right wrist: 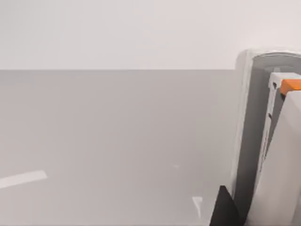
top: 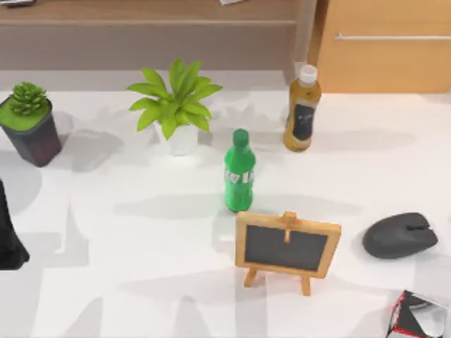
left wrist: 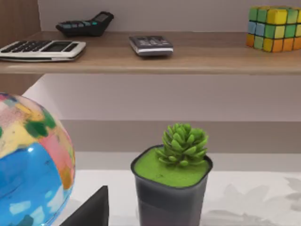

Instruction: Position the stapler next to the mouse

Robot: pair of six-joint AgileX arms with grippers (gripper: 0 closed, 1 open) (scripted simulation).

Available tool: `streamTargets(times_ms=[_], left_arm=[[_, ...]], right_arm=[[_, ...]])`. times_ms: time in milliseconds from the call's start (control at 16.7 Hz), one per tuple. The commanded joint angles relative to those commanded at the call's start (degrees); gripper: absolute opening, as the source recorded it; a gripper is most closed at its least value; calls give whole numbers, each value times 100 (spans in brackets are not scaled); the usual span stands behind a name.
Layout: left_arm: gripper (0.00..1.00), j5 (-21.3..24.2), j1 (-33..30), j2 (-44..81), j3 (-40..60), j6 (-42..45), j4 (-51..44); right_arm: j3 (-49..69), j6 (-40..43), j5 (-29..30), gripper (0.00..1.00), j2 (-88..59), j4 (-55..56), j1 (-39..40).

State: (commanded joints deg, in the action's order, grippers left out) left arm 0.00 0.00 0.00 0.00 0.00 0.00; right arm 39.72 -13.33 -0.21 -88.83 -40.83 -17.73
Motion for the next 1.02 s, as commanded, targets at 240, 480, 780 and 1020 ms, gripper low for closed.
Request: streamTargets(times_ms=[240, 480, 780, 1020], left_arm=[[100, 0, 0, 0, 0, 0, 0], [100, 0, 0, 0, 0, 0, 0], [100, 0, 0, 0, 0, 0, 0], [100, 0, 0, 0, 0, 0, 0]], right_arm=[[0, 0, 0, 0, 0, 0, 0], [0, 0, 0, 0, 0, 0, 0], [97, -6, 3, 0, 84, -197, -10], [280, 2, 4, 0, 264, -556, -10]])
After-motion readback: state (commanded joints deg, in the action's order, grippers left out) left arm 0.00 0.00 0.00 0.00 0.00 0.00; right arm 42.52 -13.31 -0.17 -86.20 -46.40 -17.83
